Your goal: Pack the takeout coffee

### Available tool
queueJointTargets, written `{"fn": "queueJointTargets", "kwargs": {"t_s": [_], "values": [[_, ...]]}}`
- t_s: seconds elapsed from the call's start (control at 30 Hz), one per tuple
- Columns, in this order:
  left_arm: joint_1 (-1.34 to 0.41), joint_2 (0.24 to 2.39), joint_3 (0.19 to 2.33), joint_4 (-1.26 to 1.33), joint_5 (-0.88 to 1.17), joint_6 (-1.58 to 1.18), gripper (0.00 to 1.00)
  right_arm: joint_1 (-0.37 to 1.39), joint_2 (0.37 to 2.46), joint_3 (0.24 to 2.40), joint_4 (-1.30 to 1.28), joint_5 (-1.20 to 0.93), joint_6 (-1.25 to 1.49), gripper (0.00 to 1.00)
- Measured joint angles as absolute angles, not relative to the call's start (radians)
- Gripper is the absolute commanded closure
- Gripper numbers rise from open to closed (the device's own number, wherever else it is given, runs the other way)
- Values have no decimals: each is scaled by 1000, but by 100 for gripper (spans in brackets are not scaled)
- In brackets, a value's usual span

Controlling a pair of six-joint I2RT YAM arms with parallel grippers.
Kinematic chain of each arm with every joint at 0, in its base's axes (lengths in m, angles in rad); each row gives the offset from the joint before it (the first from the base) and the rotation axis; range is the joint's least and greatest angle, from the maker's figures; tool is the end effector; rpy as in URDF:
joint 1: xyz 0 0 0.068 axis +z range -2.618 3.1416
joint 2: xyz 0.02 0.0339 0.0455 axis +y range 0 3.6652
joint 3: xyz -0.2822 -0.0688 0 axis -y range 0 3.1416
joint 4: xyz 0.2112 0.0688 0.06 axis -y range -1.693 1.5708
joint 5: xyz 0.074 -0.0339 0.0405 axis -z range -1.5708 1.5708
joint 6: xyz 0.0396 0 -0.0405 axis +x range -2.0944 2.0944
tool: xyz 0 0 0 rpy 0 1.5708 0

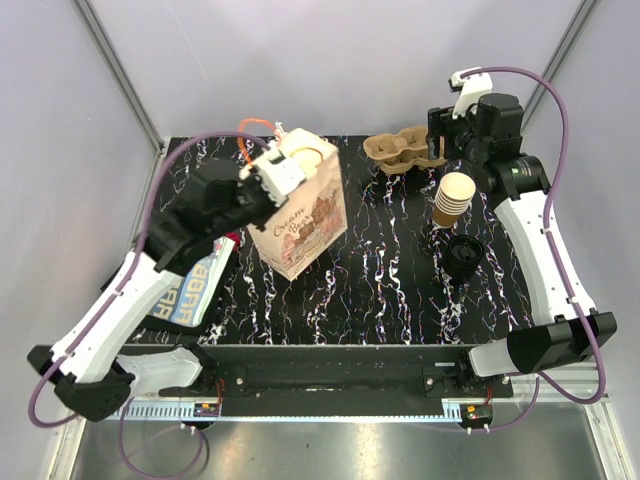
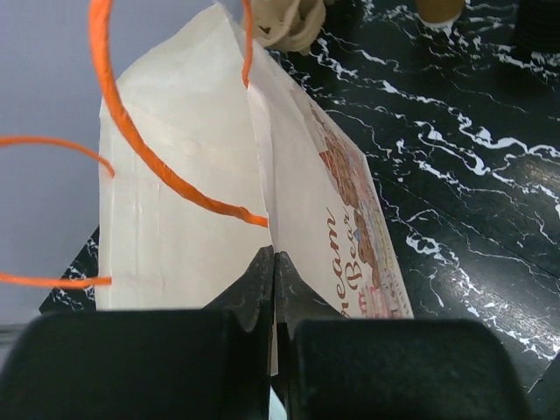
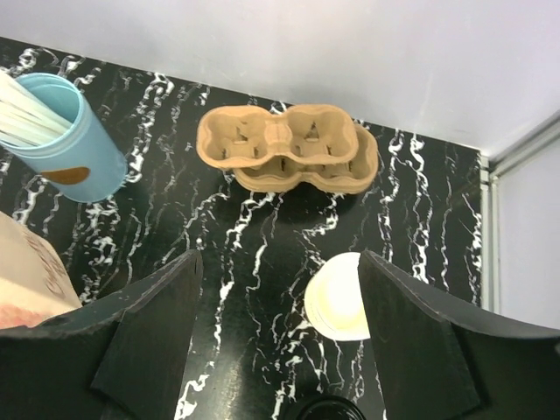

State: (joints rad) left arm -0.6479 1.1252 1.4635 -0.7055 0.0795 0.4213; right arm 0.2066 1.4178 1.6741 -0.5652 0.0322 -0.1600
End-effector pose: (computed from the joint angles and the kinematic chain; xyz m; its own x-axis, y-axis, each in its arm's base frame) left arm 0.1445 -0.1133 0.4541 0.0090 0.5045 -0.8634 0.7200 0.5959 0.3557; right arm 0.2687 0.0550 0.4695 -0.2659 -0.2184 -0.9389 -0.2202 0.9620 -0.1614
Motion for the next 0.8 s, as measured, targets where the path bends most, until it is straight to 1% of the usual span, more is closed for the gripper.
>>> {"fn": "queueJointTargets", "kwargs": {"t_s": [0.23, 0.27, 0.37, 0.43, 0.47, 0.5, 0.57, 0.6, 0.67, 0.7, 0.77, 0.8], "values": [[-798, 1238, 1406, -605, -99, 419, 100, 207, 1420, 1639, -543, 61, -175, 22], [-811, 1256, 1403, -590, -120, 418, 98, 207, 1420, 1634, -541, 64, -178, 22], [-836, 1304, 1394, -557, -173, 405, 86, 207, 1422, 1614, -534, 71, -184, 21], [-845, 1318, 1383, -537, -193, 394, 82, 207, 1422, 1599, -527, 72, -188, 21], [-849, 1319, 1377, -530, -198, 390, 70, 206, 1423, 1593, -524, 72, -190, 21], [-851, 1319, 1371, -524, -201, 386, 64, 205, 1423, 1587, -521, 72, -191, 21], [-859, 1318, 1365, -516, -203, 382, 55, 203, 1426, 1582, -521, 72, -191, 21], [-863, 1317, 1363, -514, -201, 375, 45, 201, 1428, 1581, -520, 70, -191, 21], [-873, 1315, 1359, -513, -194, 368, 35, 194, 1436, 1582, -517, 70, -191, 21], [-875, 1313, 1359, -514, -187, 366, 27, 188, 1443, 1582, -514, 69, -191, 21], [-879, 1304, 1358, -515, -171, 358, 18, 178, 1466, 1589, -513, 68, -191, 21], [-880, 1299, 1358, -516, -164, 359, 10, 174, 1483, 1597, -515, 67, -191, 21]]}}
